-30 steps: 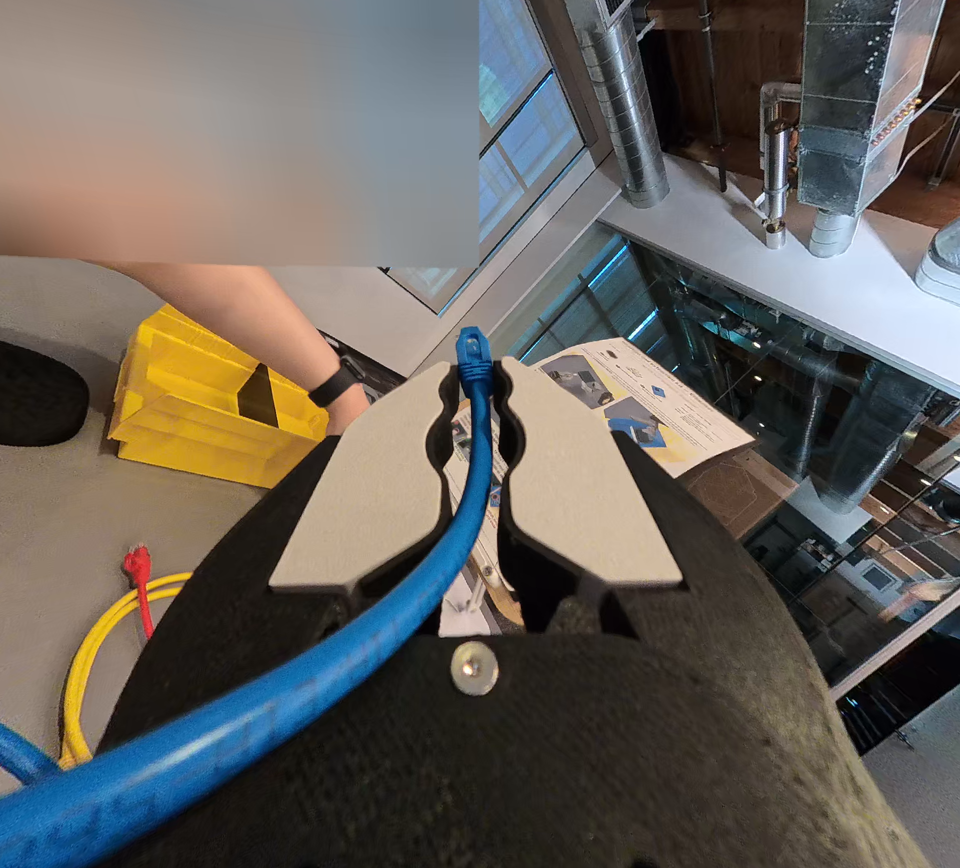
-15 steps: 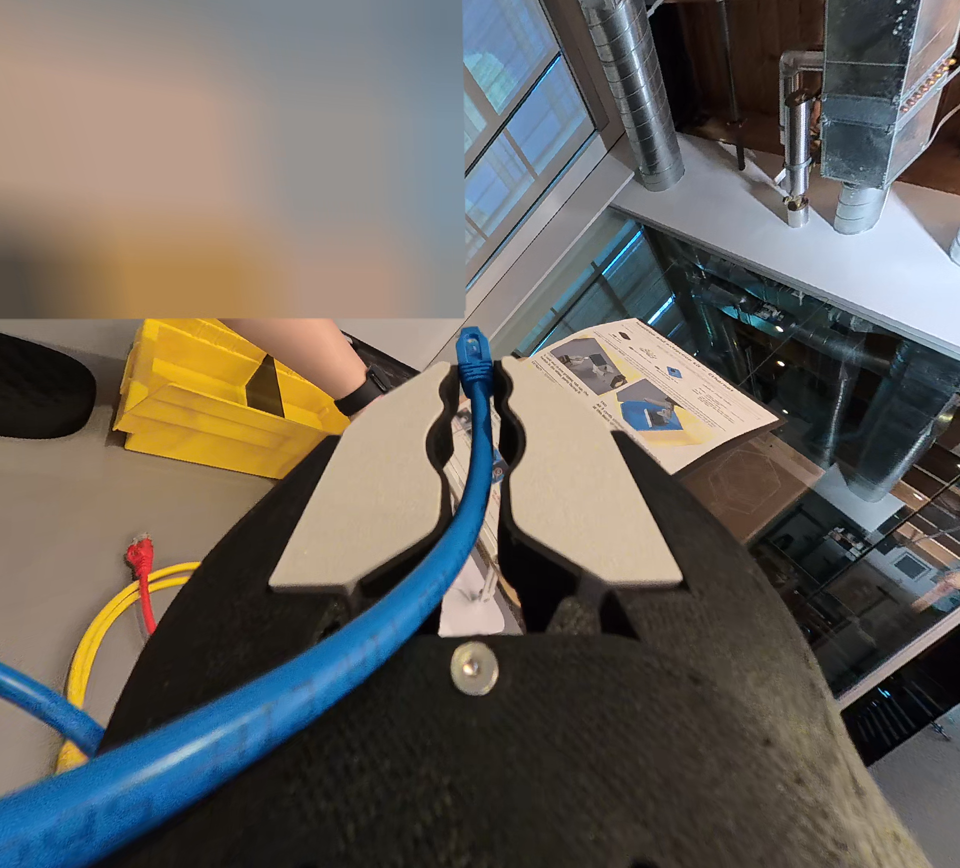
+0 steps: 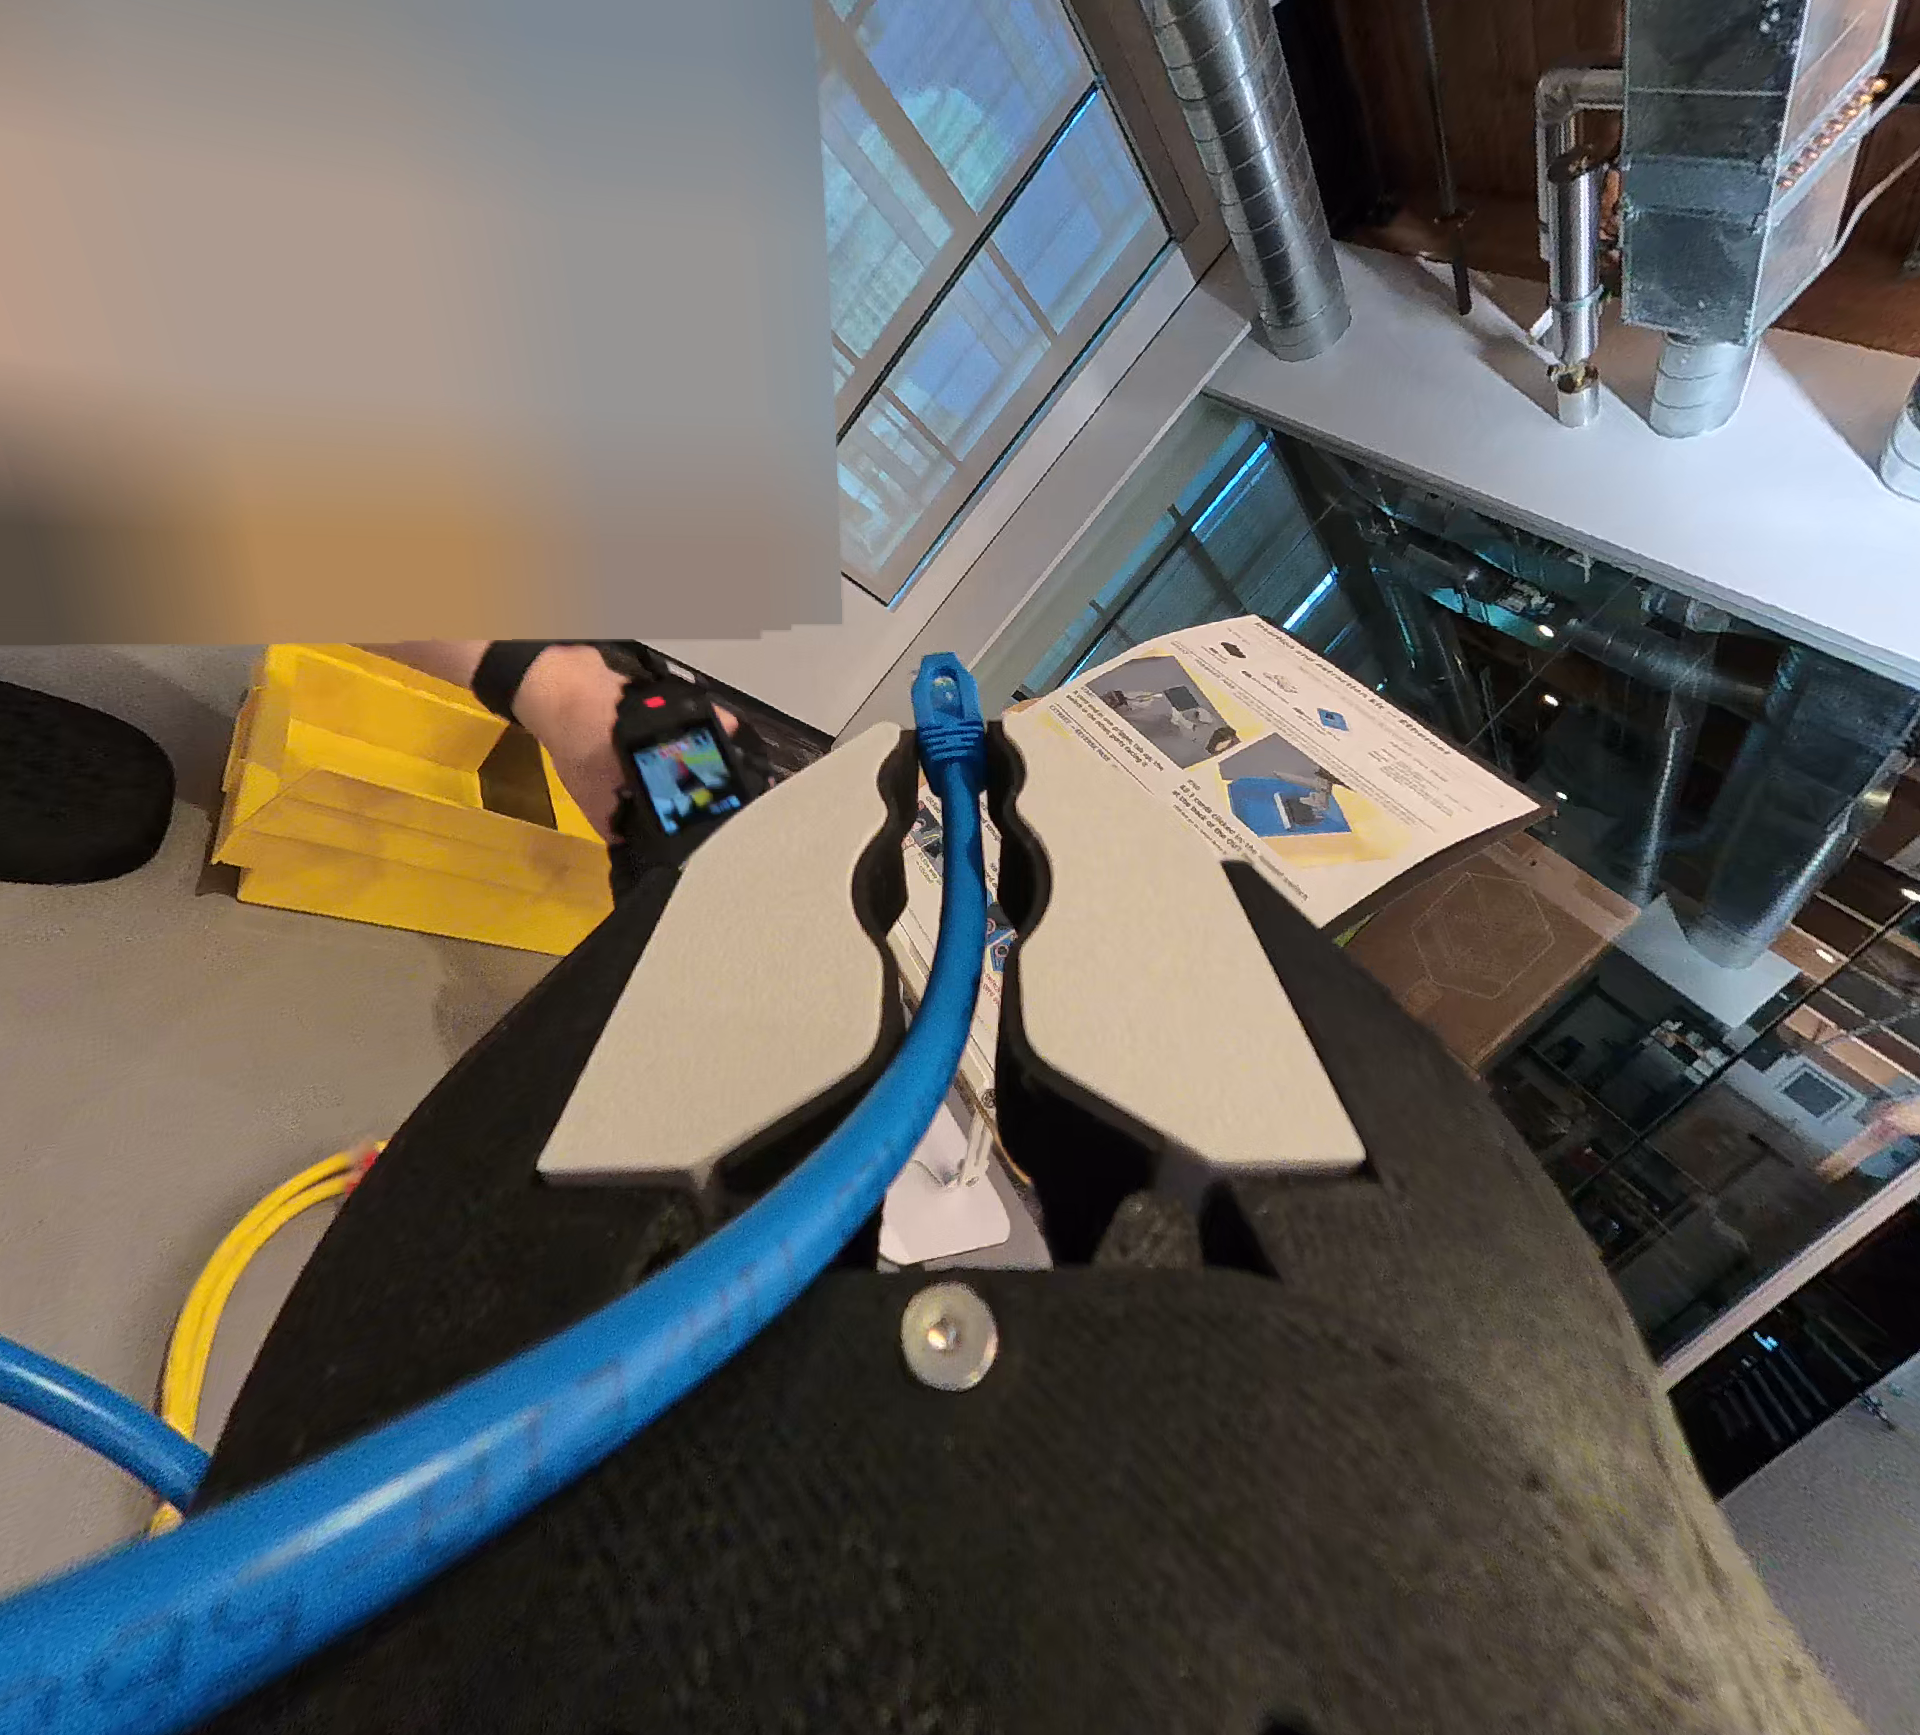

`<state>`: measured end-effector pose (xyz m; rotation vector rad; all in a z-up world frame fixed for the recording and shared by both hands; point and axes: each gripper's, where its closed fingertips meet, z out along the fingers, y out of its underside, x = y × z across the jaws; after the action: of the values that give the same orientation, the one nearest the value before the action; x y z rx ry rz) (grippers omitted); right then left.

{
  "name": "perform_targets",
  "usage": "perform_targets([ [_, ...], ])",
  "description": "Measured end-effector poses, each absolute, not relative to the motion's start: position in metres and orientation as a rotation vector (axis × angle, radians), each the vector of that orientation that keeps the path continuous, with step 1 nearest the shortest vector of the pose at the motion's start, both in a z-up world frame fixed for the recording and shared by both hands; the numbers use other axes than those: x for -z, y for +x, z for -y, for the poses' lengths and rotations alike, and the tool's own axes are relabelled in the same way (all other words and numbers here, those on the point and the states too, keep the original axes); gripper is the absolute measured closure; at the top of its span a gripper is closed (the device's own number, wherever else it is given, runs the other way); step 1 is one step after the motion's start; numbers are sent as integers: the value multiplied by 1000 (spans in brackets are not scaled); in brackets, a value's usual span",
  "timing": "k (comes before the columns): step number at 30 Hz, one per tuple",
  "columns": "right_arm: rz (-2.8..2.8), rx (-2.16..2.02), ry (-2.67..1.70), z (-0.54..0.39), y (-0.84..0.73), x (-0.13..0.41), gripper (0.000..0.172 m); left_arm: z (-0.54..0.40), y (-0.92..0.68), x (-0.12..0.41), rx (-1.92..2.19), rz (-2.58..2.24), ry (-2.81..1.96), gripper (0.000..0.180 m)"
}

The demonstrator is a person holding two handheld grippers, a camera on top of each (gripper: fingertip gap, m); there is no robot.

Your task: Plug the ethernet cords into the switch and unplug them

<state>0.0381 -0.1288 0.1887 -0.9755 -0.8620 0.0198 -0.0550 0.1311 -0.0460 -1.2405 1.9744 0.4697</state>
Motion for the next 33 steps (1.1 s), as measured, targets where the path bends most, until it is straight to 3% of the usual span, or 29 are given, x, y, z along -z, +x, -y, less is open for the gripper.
perform_targets([
  [5,784,-82,-1014,118,45,-192,158,-125,-68,-31,-586,-1609,-999,121],
  [10,760,-175,-1134,88,38,-175,159,-103,-74,-54,-547,-1462,-919,121],
  [22,734,-599,-1498,-4,-29,-90,159,-38,-91,-42,-658,-1352,-722,121],
  [33,894,-738,-1605,13,-44,-58,158,-16,-96,6,-611,-1432,-786,121],
])
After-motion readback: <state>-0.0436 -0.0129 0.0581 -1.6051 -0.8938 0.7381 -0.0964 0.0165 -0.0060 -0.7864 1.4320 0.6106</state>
